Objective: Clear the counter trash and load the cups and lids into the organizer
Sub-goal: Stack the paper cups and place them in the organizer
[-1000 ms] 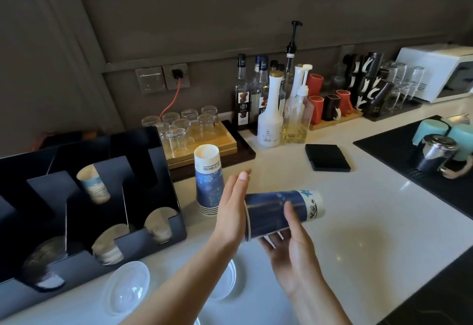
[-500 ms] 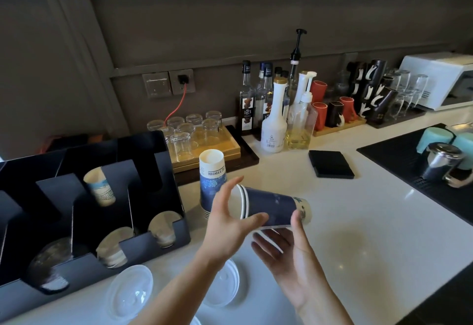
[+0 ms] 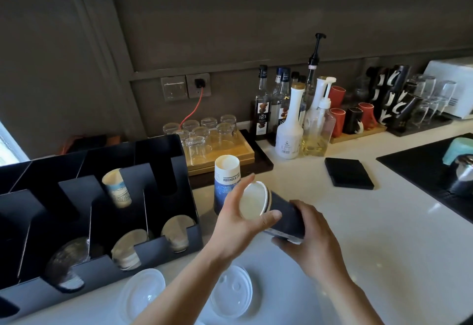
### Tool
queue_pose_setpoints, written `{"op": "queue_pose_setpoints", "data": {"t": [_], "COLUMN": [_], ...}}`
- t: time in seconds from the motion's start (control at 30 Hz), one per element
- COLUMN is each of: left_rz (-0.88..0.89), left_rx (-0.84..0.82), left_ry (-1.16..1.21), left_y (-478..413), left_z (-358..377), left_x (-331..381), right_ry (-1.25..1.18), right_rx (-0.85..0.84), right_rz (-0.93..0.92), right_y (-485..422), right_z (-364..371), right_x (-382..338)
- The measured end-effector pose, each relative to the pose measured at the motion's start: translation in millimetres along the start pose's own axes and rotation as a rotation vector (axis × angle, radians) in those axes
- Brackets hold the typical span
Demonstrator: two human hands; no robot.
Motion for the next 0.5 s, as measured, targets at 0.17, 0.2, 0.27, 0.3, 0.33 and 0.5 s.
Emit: {"op": "queue_pose_setpoints", "data": {"t": [0.17,0.2,0.27,0.3,0.33,0.5], "left_rz": [-0.07,-0.101,-0.199,-0.254,-0.292,-0.322], "left_rx": [0.282,0.327,0.389,0.413,0.435,0.464], "left_ry": [0.135,0.117,0.128,0.167,0.207,0.096], "left_y": [-1.8,-6.3,-18.3,-24.5,-30.9,-54.8], "left_z": [-29.6,-33.2,-37.6,-39.8,-42.9,-55.8], "left_x": [-43.9,-56.8,-85.9,-100.9,-113.5,-135.7], "right_ry": [-0.409,-0.445,-0.472,-0.477,-0.485,-0.506], "right_rx": [0.034,0.031,0.01,0.0,-0.007,-0.017], "right_rz": [0.228,0.242,0.251,0.249,0.246,0.252], "right_y": [2.6,3.9,3.9,3.9,3.5,3.6], "right_z": [8.9,12.0,17.9,19.2,19.7,17.0], "right_x": [49.0,54.4,60.7,62.6,64.5,82.5]}}
Point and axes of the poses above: each hand's wrist, its own y-axis away from the middle knuckle, its own z-axis out of the palm, x = y × z, the point moved 10 cm from there along -y, towards the middle knuckle, and after that the axes turned 14 degrees about -x, right-handed, at the moved point
